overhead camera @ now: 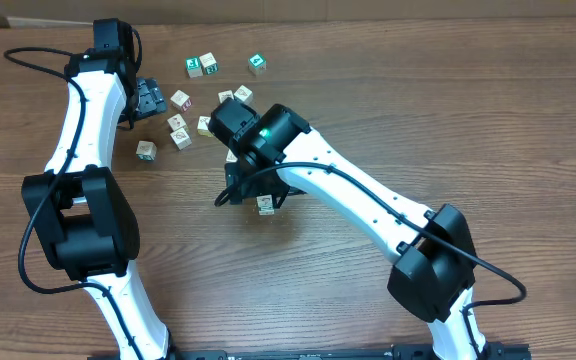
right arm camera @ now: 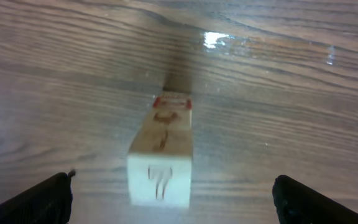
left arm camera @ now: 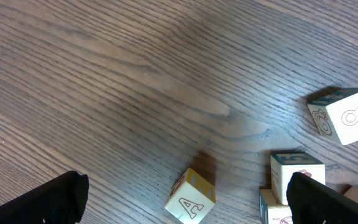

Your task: Form a tower

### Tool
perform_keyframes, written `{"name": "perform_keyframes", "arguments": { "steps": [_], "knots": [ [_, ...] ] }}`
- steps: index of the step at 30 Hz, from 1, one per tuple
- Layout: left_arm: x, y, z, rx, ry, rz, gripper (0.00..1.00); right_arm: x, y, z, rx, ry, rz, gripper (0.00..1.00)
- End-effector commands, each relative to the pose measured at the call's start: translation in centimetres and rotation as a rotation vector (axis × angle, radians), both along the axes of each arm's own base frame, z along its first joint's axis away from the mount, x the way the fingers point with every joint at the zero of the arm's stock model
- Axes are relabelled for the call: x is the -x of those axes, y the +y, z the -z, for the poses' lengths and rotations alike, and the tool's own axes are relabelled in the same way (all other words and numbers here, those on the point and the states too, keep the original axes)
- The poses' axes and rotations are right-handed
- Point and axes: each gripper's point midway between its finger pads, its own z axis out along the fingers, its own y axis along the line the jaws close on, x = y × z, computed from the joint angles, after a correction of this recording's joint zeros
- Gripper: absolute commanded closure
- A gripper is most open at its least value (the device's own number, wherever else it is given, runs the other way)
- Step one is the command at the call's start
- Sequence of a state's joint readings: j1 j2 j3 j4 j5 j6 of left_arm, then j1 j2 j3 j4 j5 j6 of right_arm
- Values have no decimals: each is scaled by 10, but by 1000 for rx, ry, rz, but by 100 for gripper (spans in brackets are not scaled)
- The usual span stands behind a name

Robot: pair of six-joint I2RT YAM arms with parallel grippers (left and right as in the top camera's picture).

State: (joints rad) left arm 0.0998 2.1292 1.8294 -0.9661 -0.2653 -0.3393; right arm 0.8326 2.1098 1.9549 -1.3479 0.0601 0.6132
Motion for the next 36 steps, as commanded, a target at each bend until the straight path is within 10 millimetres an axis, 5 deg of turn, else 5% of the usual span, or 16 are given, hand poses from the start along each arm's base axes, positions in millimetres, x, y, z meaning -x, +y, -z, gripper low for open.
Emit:
{"name": "perform_keyframes", "arguments": {
  "steps": [1, 21, 30, 36],
  "knots": [
    [-1, -2, 3, 1, 9, 14, 0, -3, 1, 12, -2, -10, 21, 0],
    [-1, -2, 3, 1, 9, 14, 0, -12, -4, 45, 23, -56, 30, 17],
    [-1, -2, 3, 1, 9, 14, 0, -13, -3, 46, 16, -60, 30, 32],
    [-1, -2, 3, 1, 9, 14, 1, -10, 2, 47, 1, -57, 65, 33]
  ]
}}
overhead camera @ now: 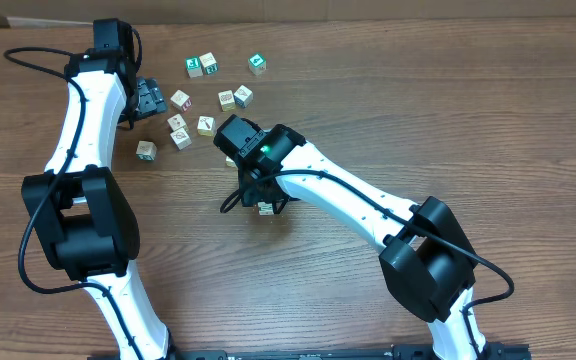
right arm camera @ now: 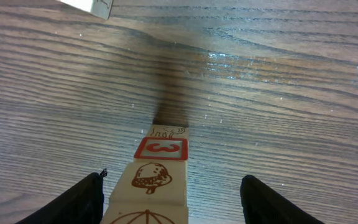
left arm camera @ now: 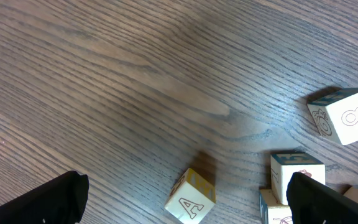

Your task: Form a tower

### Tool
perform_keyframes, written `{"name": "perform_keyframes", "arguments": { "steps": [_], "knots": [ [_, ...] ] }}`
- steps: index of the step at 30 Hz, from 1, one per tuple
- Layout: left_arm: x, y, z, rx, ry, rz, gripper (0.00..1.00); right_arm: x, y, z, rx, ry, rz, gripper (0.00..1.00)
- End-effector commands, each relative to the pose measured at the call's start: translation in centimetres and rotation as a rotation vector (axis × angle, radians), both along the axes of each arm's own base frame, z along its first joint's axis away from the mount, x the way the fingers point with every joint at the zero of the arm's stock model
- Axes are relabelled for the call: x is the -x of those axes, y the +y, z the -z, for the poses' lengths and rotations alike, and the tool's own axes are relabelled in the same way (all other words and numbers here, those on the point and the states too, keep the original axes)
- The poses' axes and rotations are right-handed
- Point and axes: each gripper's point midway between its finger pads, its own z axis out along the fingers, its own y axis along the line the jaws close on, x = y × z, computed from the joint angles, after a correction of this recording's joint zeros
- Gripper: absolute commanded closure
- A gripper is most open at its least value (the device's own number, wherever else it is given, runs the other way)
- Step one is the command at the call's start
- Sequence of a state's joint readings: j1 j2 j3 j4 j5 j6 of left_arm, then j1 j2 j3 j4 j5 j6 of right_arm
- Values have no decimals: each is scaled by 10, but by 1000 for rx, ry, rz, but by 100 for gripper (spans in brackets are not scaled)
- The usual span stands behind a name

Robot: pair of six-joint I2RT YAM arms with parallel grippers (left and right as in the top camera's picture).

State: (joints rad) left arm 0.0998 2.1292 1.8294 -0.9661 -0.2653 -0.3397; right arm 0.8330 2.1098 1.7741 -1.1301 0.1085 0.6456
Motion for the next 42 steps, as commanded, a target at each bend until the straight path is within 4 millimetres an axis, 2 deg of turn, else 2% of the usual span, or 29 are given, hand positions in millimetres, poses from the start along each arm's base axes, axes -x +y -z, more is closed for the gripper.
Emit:
{"name": "perform_keyframes", "arguments": {
  "steps": [1, 10, 13, 23, 25, 33, 38, 42],
  "knots": [
    [-1, -2, 3, 1, 9, 14, 0, 2, 2, 3, -2, 1, 29, 33],
    [-1, -2, 3, 1, 9, 14, 0, 3, 4, 3, -13, 1, 72, 33],
    [-1, -2, 3, 1, 9, 14, 0, 5, 6, 3, -8, -6, 67, 36],
    [-1, -2, 3, 1, 9, 14, 0, 6, 5, 2, 20, -28, 59, 37],
    [-1, -2, 3, 1, 9, 14, 0, 6, 5, 2, 18, -30, 59, 41],
    [-1, -2, 3, 1, 9, 14, 1, 7, 3, 15, 44, -9, 58, 42],
    [-1, -2, 3, 1, 9, 14, 1, 7, 4, 16, 43, -10, 58, 42],
    [-1, -2, 3, 1, 9, 14, 0, 7, 3, 16, 45, -8, 58, 47]
  ]
}}
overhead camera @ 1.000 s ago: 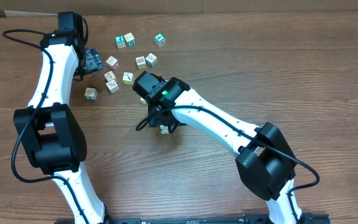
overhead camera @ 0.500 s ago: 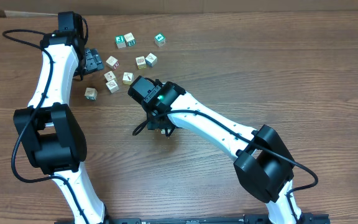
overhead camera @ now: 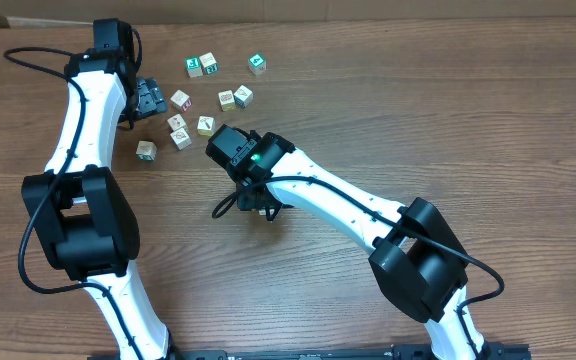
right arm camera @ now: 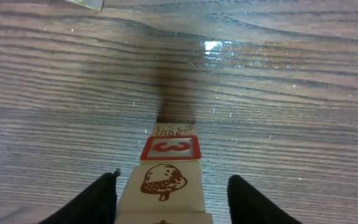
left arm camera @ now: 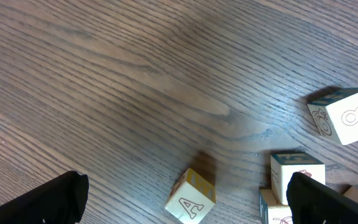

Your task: Form a tower

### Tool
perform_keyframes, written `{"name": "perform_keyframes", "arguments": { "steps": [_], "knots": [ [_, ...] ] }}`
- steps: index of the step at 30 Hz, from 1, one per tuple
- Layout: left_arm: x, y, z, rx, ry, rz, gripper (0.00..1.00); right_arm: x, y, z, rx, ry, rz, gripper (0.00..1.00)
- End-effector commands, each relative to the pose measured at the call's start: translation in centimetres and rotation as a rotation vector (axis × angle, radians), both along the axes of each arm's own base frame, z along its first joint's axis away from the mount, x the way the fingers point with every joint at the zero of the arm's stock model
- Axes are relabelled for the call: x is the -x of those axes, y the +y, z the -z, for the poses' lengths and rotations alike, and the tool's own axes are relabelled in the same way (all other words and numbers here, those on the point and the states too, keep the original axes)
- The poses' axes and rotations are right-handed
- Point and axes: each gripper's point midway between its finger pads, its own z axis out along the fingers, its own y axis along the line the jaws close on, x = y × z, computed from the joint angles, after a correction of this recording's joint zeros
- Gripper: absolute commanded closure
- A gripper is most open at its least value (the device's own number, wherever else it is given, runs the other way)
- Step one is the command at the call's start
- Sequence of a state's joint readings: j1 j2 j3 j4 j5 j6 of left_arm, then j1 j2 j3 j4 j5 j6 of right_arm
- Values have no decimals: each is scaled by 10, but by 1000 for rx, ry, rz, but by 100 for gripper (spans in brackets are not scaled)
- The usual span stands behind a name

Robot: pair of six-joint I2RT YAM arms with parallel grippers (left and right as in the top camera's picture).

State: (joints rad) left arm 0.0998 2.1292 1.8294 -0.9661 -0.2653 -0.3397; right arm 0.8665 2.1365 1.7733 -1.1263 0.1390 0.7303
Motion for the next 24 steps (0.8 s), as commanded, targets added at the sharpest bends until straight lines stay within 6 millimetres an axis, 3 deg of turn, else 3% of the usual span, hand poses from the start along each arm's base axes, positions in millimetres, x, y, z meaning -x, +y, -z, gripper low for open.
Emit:
{"name": "perform_keyframes", "arguments": {
  "steps": [1, 12, 24],
  "knots": [
    [-1, -2, 3, 1, 9, 14, 0, 0, -3, 5, 22, -4, 3, 48],
    [-1, -2, 3, 1, 9, 14, 1, -1, -3, 5, 20, -5, 3, 59],
    [-1, -2, 3, 1, 9, 14, 1, -1, -3, 5, 19, -6, 4, 62]
  ]
}}
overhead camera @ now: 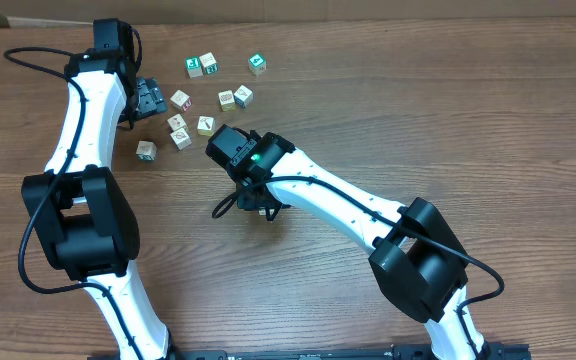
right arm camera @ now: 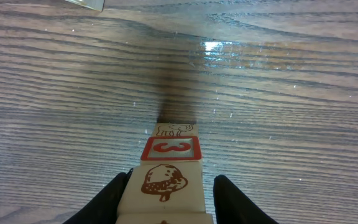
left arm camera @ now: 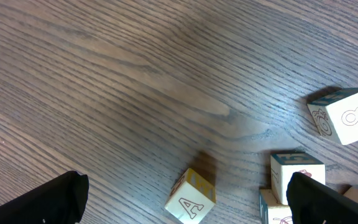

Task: Form a tower
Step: 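Hold the stack with the right gripper, adjusting alignment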

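Note:
The tower stands in the right wrist view as stacked cream blocks: one with a red 3 (right arm camera: 170,149) lowest in sight, one with an acorn picture (right arm camera: 163,182) above it, another at the bottom edge. My right gripper (right arm camera: 171,182) straddles the acorn block, the left finger against it, a slim gap at the right finger. From overhead the right gripper (overhead camera: 258,203) covers the tower. My left gripper (left arm camera: 188,199) is open wide above loose blocks, with the A block (left arm camera: 190,196) between its fingers on the table.
Several loose blocks lie scattered at the back left of the table, among them a green-faced one (overhead camera: 257,64), one (overhead camera: 205,125) close behind the right arm and one (overhead camera: 146,150) at the left. An 8 block (left arm camera: 352,116) lies right of the left gripper.
The right gripper's fingers have drawn a little closer to the acorn block's sides. The left arm and the loose blocks have not moved.
The right gripper was wide open, high above the tower. Then it was lower, with its fingers nearer the stack. Then narrower still, and now they hug the acorn block. The left gripper has stayed open over the loose blocks throughout.

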### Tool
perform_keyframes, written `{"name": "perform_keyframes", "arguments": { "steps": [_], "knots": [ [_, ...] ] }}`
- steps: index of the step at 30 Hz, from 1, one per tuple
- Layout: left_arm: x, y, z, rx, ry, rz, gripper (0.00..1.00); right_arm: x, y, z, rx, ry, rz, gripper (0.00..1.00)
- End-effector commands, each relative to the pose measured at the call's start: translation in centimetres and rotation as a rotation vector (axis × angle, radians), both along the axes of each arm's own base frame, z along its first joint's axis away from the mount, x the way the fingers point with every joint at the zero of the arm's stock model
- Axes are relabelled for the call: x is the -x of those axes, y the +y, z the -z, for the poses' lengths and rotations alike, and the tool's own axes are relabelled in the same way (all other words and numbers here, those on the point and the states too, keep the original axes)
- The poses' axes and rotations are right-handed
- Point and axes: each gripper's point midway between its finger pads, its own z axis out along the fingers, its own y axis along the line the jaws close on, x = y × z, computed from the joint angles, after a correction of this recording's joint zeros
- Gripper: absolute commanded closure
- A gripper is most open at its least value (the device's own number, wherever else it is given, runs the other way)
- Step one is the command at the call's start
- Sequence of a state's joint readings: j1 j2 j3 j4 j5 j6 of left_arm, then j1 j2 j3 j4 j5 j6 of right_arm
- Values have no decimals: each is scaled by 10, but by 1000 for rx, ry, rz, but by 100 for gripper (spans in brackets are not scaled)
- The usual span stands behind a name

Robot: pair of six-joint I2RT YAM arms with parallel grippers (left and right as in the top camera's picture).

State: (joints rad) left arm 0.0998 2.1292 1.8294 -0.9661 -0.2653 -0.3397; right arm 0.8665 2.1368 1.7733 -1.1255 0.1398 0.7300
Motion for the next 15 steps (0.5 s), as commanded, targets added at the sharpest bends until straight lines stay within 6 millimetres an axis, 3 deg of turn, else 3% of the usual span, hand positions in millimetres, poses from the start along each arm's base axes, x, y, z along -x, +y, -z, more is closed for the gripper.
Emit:
{"name": "perform_keyframes", "arguments": {
  "steps": [1, 15],
  "knots": [
    [-1, -2, 3, 1, 9, 14, 1, 0, -3, 5, 19, -5, 7, 63],
    [-1, -2, 3, 1, 9, 14, 1, 0, -3, 5, 17, -2, 29, 66]
  ]
}}
